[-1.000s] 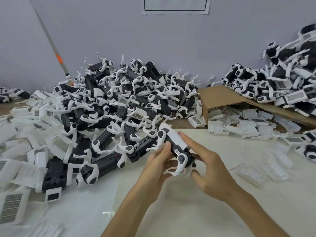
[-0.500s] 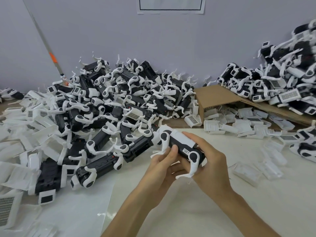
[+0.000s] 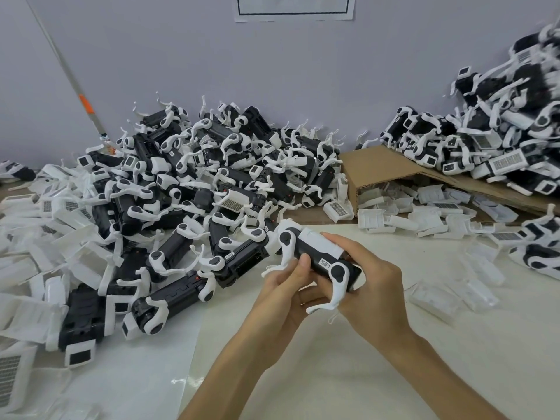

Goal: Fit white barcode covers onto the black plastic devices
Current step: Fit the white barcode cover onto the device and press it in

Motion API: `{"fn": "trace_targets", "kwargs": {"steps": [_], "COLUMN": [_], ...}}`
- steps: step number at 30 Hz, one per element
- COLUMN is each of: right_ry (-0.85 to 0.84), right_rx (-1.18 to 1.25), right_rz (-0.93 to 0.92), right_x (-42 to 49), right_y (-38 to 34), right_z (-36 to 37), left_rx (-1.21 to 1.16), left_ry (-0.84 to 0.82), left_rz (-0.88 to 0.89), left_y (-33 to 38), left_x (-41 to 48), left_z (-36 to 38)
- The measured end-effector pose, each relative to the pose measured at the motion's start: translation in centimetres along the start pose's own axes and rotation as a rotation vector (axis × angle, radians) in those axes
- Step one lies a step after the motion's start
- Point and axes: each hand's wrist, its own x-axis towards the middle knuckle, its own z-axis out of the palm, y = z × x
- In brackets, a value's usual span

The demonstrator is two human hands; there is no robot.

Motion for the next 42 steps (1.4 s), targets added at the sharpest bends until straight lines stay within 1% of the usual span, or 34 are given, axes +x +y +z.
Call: {"fn": "trace_targets", "kwargs": {"steps": [5, 10, 15, 22, 29, 31, 33, 35, 36, 40, 41, 42], "right_ry": [-0.005, -0.074, -0.111, -0.093, -0.025, 0.017, 0.013, -0.064, -0.132, -0.489, -0.540, -0.550], "right_rx": [-0.035, 0.064, 0.108, -0.021, -0.106, -0.159, -0.186, -0.196, -0.183, -0.109, -0.080, -0.025], "right_rz": [-0.019, 0.010, 0.049, -0.010, -0.041, -0.069, -0.124, -0.163, -0.153, -0.072, -0.063, -0.049], "right_x": [0.1, 0.2, 0.0, -0.1, -0.1, -0.2, -0.1, 0.2, 0.3, 0.0, -0.1, -0.2], "right_y": [0.1, 0.0, 0.0, 0.1, 0.0, 0.0, 0.0, -0.1, -0.2, -1.0, -1.2, -1.4], "right_z": [0.0, 0.1, 0.0, -0.3, -0.1, 0.1, 0.0, -0.2, -0.3, -0.3, -0.2, -0.3], "left_rx": [0.006, 0.032, 0.136, 0.165, 0.227, 0.264, 0.265, 0.248, 0.241, 0.190, 0.200, 0.216], "left_ry": [0.005, 0.041, 0.079, 0.055, 0.090, 0.099, 0.113, 0.144, 0.160, 0.199, 0.199, 0.197], "left_rz": [0.003, 0.000, 0.009, 0.014, 0.014, 0.008, 0.018, 0.015, 0.013, 0.019, 0.019, 0.019], "left_y": [0.1, 0.0, -0.1, -0.4, -0.5, -0.7, -0.7, -0.7, -0.7, -0.2, 0.0, 0.1], "left_x": [0.0, -0.1, -0.2, -0.1, 0.2, 0.3, 0.4, 0.4, 0.4, 0.5, 0.4, 0.4], "left_z": [0.1, 0.0, 0.2, 0.2, 0.3, 0.3, 0.3, 0.3, 0.3, -0.1, -0.3, -0.4]}}
